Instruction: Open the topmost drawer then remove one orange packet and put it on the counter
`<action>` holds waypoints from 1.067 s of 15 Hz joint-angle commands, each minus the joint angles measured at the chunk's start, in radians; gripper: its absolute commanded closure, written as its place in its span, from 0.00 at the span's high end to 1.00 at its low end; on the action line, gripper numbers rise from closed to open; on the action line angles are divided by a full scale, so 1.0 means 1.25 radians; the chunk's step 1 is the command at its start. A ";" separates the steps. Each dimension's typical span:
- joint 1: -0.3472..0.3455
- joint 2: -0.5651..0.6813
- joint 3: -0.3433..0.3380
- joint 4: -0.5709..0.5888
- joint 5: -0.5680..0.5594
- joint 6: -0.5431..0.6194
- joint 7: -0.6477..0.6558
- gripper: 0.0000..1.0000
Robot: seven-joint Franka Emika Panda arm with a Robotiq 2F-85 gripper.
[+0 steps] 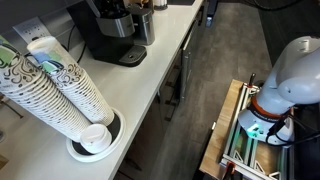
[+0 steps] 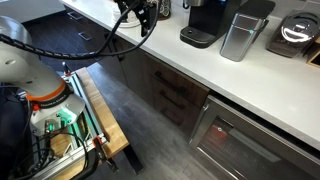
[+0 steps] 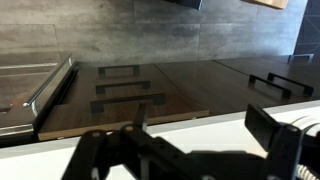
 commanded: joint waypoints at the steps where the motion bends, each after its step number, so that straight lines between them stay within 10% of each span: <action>1: -0.028 0.007 0.022 0.001 0.013 -0.002 -0.012 1.00; 16: -0.014 0.028 0.024 -0.034 0.073 0.014 0.016 1.00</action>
